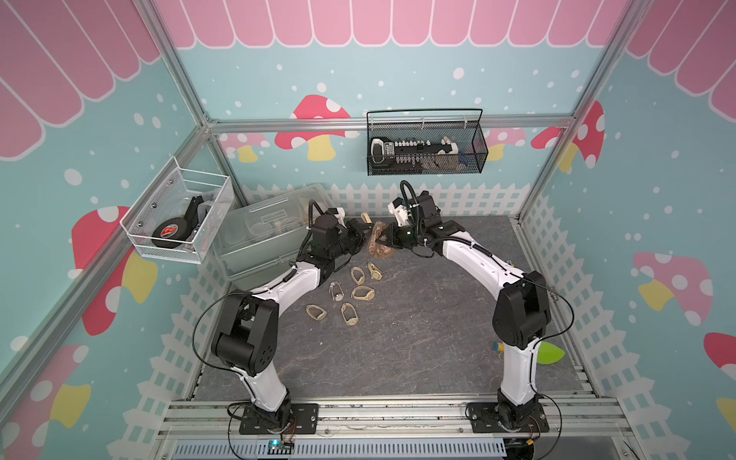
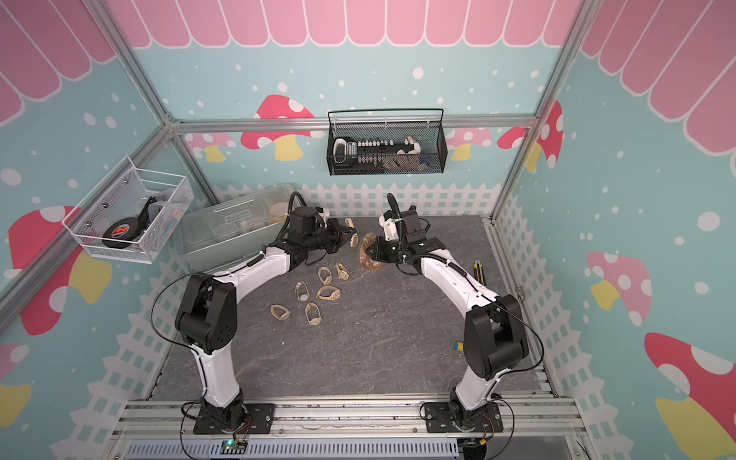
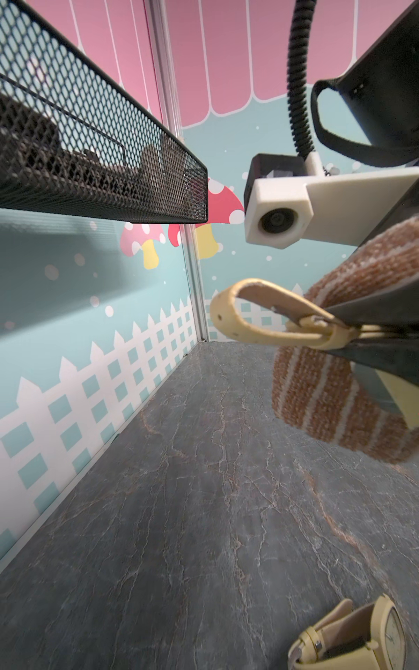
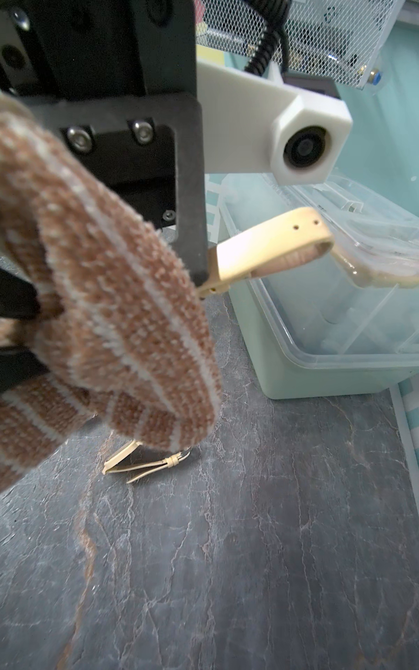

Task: Wipe the watch dial
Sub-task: Wipe the dirt from the watch dial.

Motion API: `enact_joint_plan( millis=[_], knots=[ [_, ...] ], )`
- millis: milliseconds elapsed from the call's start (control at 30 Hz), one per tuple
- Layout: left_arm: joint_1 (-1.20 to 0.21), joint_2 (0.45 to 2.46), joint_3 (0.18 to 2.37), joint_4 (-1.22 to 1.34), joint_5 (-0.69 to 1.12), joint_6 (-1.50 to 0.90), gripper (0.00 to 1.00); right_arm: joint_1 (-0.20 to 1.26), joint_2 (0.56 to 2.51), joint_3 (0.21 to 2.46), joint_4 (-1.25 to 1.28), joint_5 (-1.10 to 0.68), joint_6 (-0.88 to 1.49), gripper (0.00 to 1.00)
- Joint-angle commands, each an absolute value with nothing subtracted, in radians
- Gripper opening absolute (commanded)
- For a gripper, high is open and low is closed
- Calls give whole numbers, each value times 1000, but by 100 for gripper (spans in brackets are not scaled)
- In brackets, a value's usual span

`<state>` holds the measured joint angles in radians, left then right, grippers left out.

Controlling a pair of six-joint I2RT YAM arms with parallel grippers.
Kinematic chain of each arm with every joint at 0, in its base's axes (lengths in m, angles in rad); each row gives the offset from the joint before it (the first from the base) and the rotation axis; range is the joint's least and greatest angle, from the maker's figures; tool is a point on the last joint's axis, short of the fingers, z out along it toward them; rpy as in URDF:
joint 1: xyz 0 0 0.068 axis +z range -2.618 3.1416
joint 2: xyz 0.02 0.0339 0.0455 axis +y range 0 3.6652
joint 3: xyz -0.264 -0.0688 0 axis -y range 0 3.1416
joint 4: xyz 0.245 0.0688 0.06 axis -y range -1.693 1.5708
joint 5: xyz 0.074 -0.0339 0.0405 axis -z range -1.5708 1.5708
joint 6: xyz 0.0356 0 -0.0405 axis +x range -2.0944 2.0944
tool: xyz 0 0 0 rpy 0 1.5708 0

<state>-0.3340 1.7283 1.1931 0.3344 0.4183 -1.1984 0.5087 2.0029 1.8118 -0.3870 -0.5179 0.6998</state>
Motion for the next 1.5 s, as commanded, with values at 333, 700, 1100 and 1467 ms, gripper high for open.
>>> enact_joint_plan(
  millis=[333, 700, 1100, 1467],
  knots=[
    [-355, 1683, 1226, 347, 514, -1213, 0, 465, 2065, 1766, -264, -497, 772, 0],
    [-335, 1681, 1189, 403, 514, -1248, 0, 388, 1863, 1566, -304, -477, 683, 0],
    [-336, 1745, 1200, 432, 525, -1275, 0, 388, 1710, 1434, -333, -459, 646, 0],
    [-359, 1843, 1272, 354, 523, -1260, 0, 400, 1668, 1422, -344, -470, 645, 0]
  ],
)
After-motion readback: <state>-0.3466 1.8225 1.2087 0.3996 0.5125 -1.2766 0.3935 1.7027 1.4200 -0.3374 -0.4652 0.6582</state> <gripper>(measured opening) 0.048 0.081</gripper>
